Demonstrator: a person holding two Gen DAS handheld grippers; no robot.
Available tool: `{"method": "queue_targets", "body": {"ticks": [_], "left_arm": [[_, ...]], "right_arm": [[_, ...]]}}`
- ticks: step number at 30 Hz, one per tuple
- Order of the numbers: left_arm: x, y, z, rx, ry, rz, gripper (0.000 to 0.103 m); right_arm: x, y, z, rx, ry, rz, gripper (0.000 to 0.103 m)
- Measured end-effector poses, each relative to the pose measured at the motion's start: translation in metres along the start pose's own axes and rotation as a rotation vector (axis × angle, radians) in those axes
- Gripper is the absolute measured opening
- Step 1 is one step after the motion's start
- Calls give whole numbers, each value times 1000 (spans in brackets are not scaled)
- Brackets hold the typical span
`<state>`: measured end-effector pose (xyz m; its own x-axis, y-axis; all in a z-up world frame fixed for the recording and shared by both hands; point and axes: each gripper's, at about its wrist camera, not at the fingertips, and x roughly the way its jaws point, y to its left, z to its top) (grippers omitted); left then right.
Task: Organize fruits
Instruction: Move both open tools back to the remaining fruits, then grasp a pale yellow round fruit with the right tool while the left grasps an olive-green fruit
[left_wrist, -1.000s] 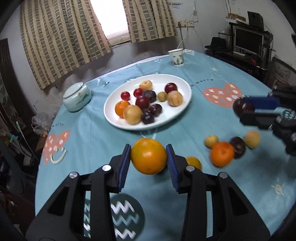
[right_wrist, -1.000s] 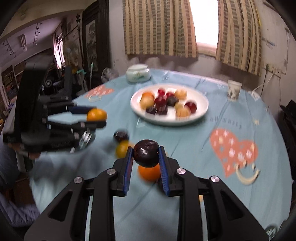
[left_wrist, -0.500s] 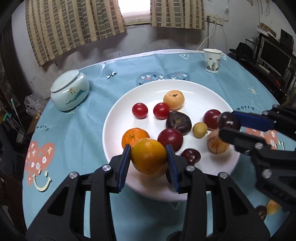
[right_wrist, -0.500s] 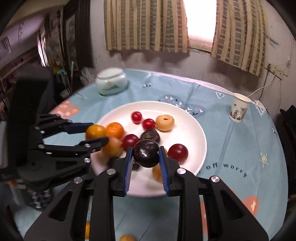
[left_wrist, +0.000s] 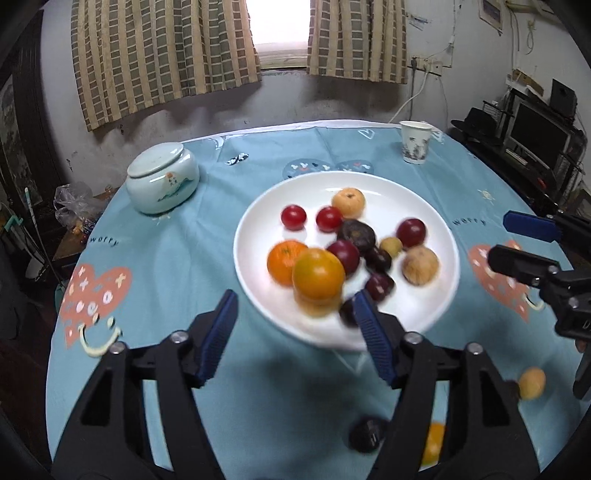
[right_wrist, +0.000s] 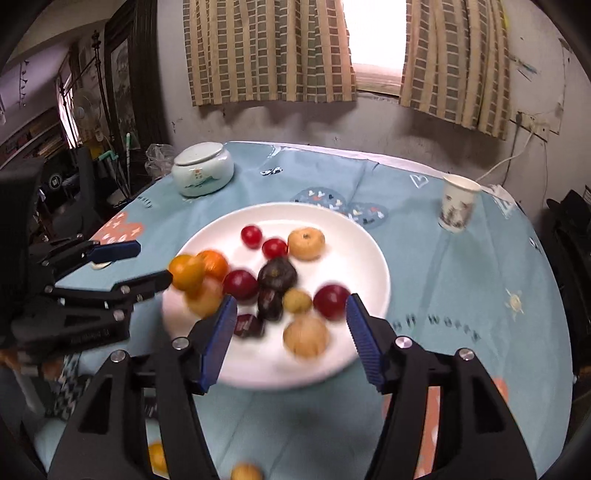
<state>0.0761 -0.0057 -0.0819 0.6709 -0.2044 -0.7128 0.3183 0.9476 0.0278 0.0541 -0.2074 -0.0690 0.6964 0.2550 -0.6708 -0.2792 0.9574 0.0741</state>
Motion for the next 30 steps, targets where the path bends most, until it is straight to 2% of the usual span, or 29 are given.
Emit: {"method": "queue_targets", "body": {"ticks": [4,8,11,14,17,23,25,28,29,30], "left_arm": [[-39,-14,-38,42,-26,-48,77],[-66,-32,-82,82,-17,-105,79],[-75,-47,-112,118,4,-121,79],[-75,-58,-130,107,26,-167,79],[-70,-66,-139,81,63,-189,79],[-64,-67,-140,72,81,-171,79],[-61,-66,-138,70,88,-164,79],[-57,-67,-136,68,93,-157,79],[-55,-68,-135,68,94,-152,79],[-53,-69,-134,68,96,-151,79]], "right_arm": [[-50,0,-51,4,-10,11,62],[-87,9,-108,-53,-18,-39,62],[-104,16,-150,-139,4,-86,62],[-104,19,-179,-174,57,-106,62],[-98,16,-188,-166,87,-108,62],[-74,8,-182,-150,128,-95,62],[-62,5,-178,-143,166,-92,62],[-52,2,-174,-145,192,-85,55],[-50,2,-174,-146,196,-81,45],[-50,0,-174,-145,198,-92,41]]}}
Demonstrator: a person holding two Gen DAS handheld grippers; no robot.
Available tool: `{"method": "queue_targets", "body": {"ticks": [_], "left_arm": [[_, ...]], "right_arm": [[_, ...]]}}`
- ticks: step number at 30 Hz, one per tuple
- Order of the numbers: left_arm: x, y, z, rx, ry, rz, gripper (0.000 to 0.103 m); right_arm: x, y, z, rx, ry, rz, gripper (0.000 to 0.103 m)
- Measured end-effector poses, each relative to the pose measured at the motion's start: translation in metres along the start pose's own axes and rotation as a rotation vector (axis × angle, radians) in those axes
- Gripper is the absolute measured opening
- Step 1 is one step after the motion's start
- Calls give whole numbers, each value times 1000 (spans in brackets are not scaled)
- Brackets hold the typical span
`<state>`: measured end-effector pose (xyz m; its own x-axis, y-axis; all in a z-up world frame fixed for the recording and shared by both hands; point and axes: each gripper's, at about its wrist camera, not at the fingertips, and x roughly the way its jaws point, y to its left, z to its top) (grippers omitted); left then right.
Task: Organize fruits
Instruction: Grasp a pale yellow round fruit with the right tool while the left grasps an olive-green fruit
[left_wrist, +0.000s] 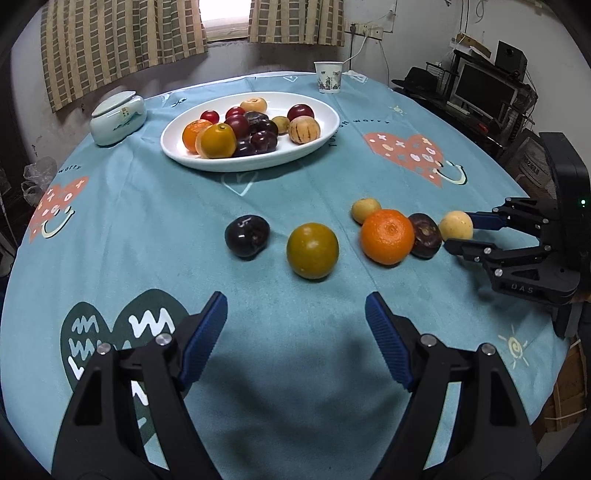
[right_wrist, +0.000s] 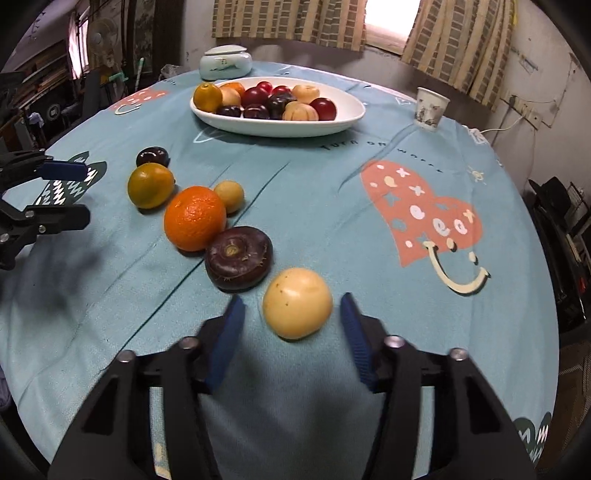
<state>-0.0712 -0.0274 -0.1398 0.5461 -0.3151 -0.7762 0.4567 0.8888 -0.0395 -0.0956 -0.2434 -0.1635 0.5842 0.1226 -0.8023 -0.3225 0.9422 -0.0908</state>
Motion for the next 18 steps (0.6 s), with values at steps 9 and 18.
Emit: {"method": "queue_targets", "body": {"ticks": [9,18], "left_arm": [[23,-9,25,-7,14,-6,62],[51,-5,33,-51,67,-26,40]], "right_arm": [[-18,-21,-8,108,-75,63,37],[-18,-24,-7,123,-76,95,37]]}}
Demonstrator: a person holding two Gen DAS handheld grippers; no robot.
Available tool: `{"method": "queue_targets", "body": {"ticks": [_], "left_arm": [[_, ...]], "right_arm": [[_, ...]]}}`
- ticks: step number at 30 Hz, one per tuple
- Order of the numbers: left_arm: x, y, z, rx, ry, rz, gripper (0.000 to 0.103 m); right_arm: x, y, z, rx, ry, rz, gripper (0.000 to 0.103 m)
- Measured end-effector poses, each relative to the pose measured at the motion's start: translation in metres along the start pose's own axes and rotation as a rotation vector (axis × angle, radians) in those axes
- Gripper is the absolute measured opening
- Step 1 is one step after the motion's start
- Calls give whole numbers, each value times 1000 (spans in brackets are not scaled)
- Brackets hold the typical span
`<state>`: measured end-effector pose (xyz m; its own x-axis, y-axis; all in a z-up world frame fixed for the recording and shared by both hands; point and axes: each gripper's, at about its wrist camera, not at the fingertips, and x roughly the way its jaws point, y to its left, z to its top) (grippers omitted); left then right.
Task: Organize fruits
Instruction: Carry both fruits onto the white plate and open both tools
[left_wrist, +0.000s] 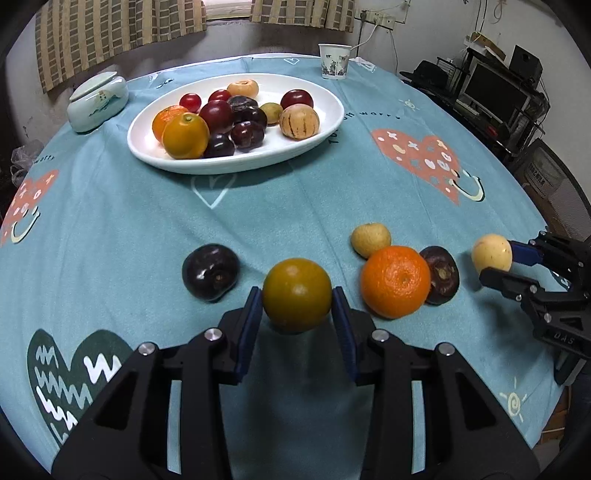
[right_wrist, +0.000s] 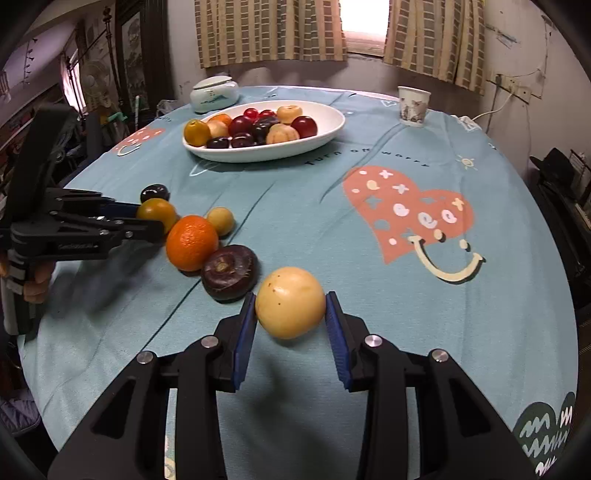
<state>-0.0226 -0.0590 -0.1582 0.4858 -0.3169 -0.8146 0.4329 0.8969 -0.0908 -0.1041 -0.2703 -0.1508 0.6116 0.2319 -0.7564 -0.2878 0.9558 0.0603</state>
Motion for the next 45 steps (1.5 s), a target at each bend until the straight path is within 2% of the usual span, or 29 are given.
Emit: {"method": "queue_targets", "body": {"ticks": [3,7,14,21,27,31,37,42,45], "left_arm": [[7,-1,4,-1,8,5,41],[12,-2,8,-5,2,12,39],[2,-3,2,14,-18,26,38],[-26,-7,-9,88,-92,105,38],[-38,-7,-15,106,-120,134,38],[-38,-3,-15,82,-125,135,38],[-39,6,-12,58,-145,144,38],[-32,20,-11,16,-131,98,38],[-29,26,-10,-2,-127,74,38]], "right_arm": [[2,-1,0,11,12,5,37],[2,-2,-1,16,14,7,37],[7,0,0,-2,35,-2,37],[5,8,1,-32,16,-35,37],[-3,22,14,-4,-60,31,37],[-14,38,27,12,-126,83,38],[-9,67,60,10,-196,150,38],[8,67,63,60,-218,231,38],[13,63,61,72,-203,226,38]]}}
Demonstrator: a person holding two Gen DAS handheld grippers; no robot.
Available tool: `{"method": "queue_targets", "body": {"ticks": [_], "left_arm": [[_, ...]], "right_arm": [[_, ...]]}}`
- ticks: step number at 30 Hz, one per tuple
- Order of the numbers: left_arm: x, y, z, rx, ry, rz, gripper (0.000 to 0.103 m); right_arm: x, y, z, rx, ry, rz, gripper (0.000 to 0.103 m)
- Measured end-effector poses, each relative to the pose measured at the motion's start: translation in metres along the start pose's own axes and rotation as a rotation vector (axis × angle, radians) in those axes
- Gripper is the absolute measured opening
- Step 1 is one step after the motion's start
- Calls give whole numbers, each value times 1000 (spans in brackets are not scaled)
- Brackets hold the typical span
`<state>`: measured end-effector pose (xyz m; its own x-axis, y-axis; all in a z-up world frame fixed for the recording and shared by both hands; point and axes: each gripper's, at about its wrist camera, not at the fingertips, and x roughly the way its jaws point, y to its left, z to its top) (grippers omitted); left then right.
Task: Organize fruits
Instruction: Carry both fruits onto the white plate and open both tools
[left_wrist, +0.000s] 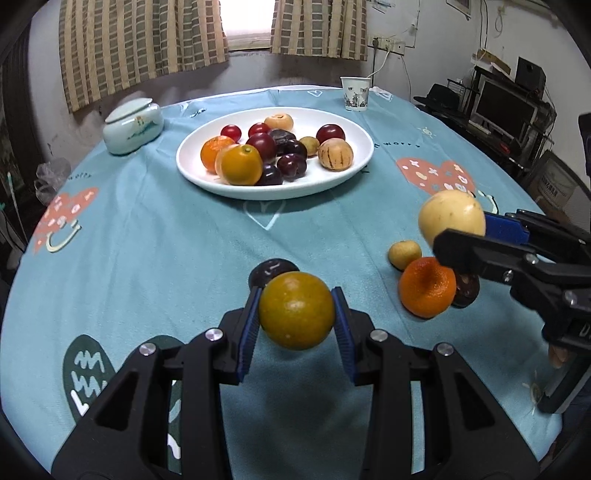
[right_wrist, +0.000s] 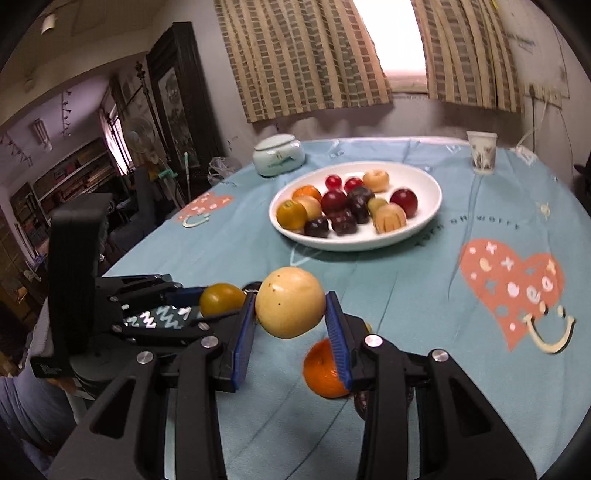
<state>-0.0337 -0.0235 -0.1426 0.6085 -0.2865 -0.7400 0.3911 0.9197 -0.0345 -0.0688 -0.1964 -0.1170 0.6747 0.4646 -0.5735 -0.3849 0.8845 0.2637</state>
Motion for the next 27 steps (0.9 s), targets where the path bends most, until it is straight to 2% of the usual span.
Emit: {"method": "queue_targets", "body": {"ticks": [3,10,14,18,27], "left_arm": [[0,5,-2,-17,8,-13,38],[-11,17,-3,-57,-35,-10,38],[-8,13,-4,-42,-18,-3,38],[-9,14,-4,-42,-26,-10,38],[-7,11,-5,-32,-25,-12,38]], "right_arm": [[-2,-9,-2,20,-11,-9,38],[-14,-28,-4,70,-45,-45,38],[-13,-34,-6,92,-39,-60,38],[-22,-41,-5,124,-71,-62,38],[-15,-39,-6,118,-43,-57,38]]}}
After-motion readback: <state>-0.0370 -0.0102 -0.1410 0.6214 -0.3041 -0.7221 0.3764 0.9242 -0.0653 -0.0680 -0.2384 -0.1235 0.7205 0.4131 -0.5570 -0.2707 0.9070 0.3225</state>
